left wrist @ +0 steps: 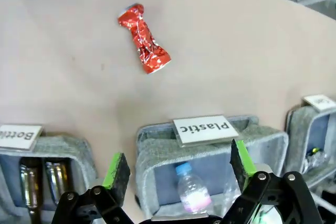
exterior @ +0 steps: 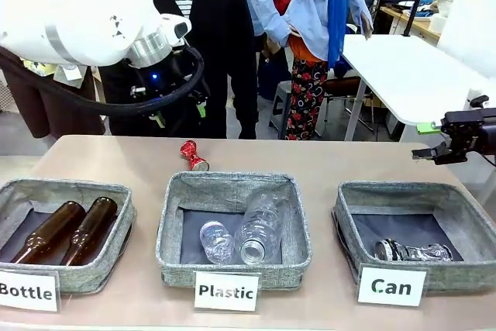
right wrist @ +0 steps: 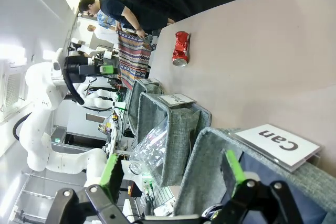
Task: Sort the can waste into the basket.
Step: Pick up the can waste from the table and place it in the right Fabric basket.
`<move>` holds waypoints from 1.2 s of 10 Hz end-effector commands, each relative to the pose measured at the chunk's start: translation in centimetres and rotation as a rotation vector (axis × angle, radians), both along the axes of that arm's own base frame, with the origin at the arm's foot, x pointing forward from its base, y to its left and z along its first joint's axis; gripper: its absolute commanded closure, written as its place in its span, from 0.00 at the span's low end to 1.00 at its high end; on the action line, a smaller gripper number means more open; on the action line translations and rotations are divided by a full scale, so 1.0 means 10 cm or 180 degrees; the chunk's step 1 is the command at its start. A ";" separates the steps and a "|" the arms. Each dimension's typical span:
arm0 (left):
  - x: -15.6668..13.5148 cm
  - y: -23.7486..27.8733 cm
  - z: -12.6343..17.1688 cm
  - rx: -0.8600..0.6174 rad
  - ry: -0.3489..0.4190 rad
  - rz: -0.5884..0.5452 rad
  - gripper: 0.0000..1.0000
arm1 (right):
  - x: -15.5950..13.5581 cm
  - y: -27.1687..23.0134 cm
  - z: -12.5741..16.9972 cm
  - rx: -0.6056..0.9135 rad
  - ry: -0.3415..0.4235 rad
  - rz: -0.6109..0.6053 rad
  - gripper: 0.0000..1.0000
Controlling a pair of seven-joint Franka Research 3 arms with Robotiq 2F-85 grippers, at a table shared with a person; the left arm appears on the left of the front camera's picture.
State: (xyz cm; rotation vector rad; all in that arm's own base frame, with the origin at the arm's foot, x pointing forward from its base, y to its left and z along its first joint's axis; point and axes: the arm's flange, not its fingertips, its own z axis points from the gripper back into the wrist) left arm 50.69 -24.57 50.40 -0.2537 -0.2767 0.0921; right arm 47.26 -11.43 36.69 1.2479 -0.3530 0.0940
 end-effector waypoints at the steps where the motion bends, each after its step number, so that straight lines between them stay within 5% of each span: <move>1: 0.36 -0.20 -0.06 -0.0179 0.0221 0.0441 0.00 | 0.01 0.00 0.02 0.0021 -0.0065 0.0004 0.00; 8: 1.09 -0.77 -0.87 0.0335 0.0275 0.1434 0.00 | 0.01 0.00 0.02 0.0021 -0.0065 0.0004 0.00; 12: 1.24 -0.73 -1.19 0.0351 0.0149 0.1414 0.00 | 0.01 0.00 0.02 0.0021 -0.0065 0.0004 0.00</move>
